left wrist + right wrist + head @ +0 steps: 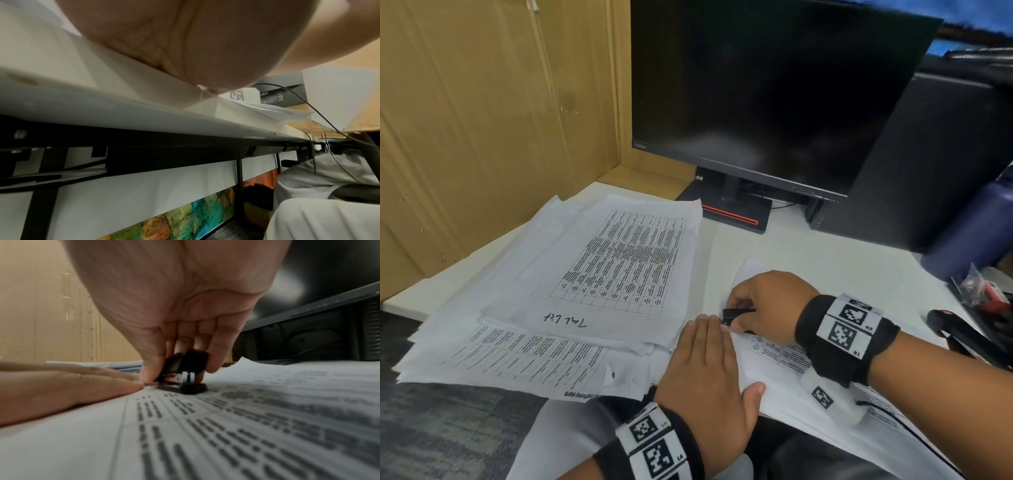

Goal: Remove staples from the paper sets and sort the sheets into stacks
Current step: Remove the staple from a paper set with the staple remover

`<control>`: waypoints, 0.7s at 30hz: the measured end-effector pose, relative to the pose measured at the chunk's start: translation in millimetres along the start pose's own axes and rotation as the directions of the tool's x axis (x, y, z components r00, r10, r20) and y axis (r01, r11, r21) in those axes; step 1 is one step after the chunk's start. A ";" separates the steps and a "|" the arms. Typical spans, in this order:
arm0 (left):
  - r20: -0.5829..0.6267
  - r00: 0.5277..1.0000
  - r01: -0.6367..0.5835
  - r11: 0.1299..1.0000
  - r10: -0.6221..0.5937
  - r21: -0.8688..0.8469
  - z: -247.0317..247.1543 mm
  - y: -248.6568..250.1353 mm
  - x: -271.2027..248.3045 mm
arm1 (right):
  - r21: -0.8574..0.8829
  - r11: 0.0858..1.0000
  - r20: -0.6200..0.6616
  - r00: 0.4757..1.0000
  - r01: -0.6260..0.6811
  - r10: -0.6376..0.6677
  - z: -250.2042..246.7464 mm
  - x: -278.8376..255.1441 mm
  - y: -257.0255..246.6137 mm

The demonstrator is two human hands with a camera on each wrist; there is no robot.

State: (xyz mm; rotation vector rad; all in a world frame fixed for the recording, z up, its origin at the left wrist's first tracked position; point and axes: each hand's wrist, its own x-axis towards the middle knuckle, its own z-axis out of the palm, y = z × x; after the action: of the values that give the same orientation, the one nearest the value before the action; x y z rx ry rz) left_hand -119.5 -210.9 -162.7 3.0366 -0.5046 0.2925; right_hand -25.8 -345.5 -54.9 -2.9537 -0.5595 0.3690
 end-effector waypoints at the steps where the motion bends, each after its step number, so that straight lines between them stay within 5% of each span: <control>1: 0.000 1.000 -0.001 1.000 0.001 0.006 0.9 0.3 -0.1 | 0.011 1.000 0.005 1.000 -0.008 0.008 0.2 -0.1 -0.3; 11: 0.024 1.000 -0.005 0.999 0.006 -0.047 -1.9 -3.1 -0.8 | 0.128 0.988 0.076 0.994 -0.084 0.075 1.9 9.3 -4.4; 16: 0.025 1.000 -0.016 0.999 0.018 -0.052 -1.2 -5.7 -0.6 | -0.020 1.000 -0.031 1.000 -0.004 0.003 9.3 2.1 -4.0; 21: 0.037 0.999 -0.033 0.997 0.036 -0.072 0.7 -6.8 -0.1 | -0.180 0.983 0.014 1.000 0.021 -0.019 10.6 2.7 -10.9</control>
State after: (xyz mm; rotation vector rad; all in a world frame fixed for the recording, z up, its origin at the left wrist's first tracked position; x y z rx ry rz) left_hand -117.3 -204.5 -163.5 2.9721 -0.5582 0.2138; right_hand -29.8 -333.7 -64.1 -3.1177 -0.6567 0.3522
